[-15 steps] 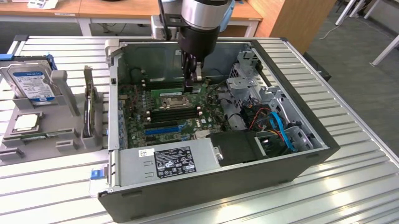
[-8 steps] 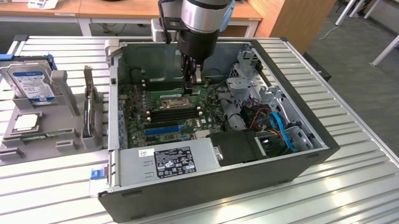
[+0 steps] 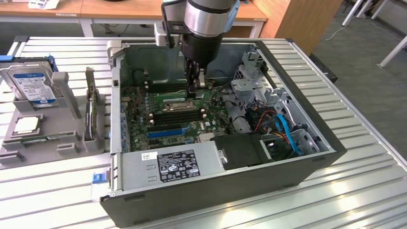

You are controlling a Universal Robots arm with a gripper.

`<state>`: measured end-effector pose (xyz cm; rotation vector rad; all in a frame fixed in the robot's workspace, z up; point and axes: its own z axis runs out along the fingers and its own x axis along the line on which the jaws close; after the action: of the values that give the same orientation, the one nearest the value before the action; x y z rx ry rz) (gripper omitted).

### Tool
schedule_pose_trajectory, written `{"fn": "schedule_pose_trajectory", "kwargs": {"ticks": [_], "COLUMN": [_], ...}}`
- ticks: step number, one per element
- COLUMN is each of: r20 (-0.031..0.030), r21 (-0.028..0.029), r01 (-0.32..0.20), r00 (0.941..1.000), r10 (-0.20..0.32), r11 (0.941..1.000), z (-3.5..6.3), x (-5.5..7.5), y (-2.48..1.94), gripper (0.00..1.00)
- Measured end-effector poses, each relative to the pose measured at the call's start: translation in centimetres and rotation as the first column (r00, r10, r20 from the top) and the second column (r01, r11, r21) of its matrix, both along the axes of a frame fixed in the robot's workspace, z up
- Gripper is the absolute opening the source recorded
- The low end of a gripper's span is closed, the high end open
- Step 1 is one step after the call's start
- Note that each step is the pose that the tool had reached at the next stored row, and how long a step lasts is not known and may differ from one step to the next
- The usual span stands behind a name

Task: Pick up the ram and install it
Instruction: 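Insert the ram into the slot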

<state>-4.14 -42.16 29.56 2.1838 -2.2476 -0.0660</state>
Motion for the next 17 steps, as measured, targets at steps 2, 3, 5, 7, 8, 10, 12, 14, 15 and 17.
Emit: {"fn": "schedule_pose_trajectory", "kwargs": {"ticks": [2, 3, 5, 7, 8, 10, 12, 14, 15, 17], "r20": [0.0000, 0.0000, 0.0000, 0.0000, 0.0000, 0.0000, -0.0001, 0.0000, 0.0000, 0.0000], "r21": [0.0000, 0.0000, -0.0001, -0.0001, 0.0000, 0.0000, -0.0001, 0.0000, 0.0000, -0.0001], "r01": [0.000, 0.000, 0.000, 0.000, 0.000, 0.000, 0.000, 0.000, 0.000, 0.000], "r00": [1.0000, 1.0000, 1.0000, 1.0000, 1.0000, 1.0000, 1.0000, 1.0000, 1.0000, 1.0000], "r10": [0.000, 0.000, 0.000, 0.000, 0.000, 0.000, 0.000, 0.000, 0.000, 0.000], "r11": [1.0000, 1.0000, 1.0000, 1.0000, 1.0000, 1.0000, 1.0000, 1.0000, 1.0000, 1.0000], "z": [-0.15, -0.23, -0.40, -0.60, -0.71, -0.97, -1.27, -1.60, -1.75, -2.04], "x": [0.0, 0.0, 0.0, 0.0, 0.0, 0.0, 0.0, 0.0, 0.0, 0.0], "y": [0.00, 0.00, 0.00, 0.00, 0.00, 0.00, 0.00, 0.00, 0.00, 0.00], "gripper": [0.12, 0.12, 0.12, 0.12, 0.12, 0.12, 0.12, 0.12, 0.12, 0.12]}}
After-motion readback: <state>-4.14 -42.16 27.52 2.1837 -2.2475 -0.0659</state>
